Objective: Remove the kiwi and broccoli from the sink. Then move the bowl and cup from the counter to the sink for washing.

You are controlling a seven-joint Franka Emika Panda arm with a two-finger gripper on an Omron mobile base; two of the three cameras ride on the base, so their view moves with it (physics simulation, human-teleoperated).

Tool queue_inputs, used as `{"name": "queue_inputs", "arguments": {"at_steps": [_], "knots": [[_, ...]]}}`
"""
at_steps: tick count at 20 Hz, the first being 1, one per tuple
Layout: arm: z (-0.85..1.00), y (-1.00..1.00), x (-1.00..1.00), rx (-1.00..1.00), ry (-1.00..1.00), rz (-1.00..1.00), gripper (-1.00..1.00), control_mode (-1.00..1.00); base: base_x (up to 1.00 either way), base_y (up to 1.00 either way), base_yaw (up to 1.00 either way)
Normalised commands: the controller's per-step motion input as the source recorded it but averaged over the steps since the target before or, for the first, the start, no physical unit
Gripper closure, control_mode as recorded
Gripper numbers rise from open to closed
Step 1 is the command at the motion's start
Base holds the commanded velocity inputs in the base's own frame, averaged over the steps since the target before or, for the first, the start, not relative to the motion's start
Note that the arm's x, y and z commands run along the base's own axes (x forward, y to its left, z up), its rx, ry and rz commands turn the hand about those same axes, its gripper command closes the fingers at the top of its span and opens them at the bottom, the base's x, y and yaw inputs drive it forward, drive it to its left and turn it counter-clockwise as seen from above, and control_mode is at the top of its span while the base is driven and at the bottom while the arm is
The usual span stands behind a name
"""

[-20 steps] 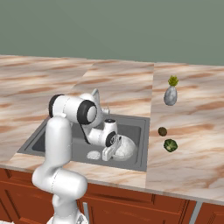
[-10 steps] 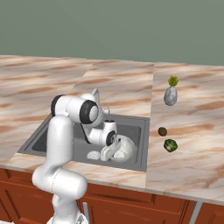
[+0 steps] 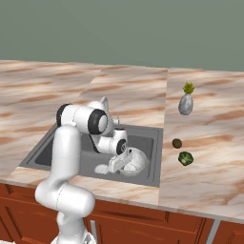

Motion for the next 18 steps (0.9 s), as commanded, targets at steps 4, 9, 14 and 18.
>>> {"name": "queue_inputs", "arguments": {"at_steps": [4,9,14,18], "knots": [[-0.08,0.02,0.04,0.00,0.04,-0.03,-1.00,-1.00,0.00,0.00,0.00],[-0.04,0.00,0.00,0.00,0.01,-0.02,-1.00,-1.00,0.00,0.00,0.00],[0.01,0.00,0.00,0.00,0.00,-0.01,-1.00,-1.00,0.00,0.00,0.00],[0.13,0.00,0.00,0.00,0.00,0.00,-1.00,-1.00,0.00,0.00,0.00]]}}
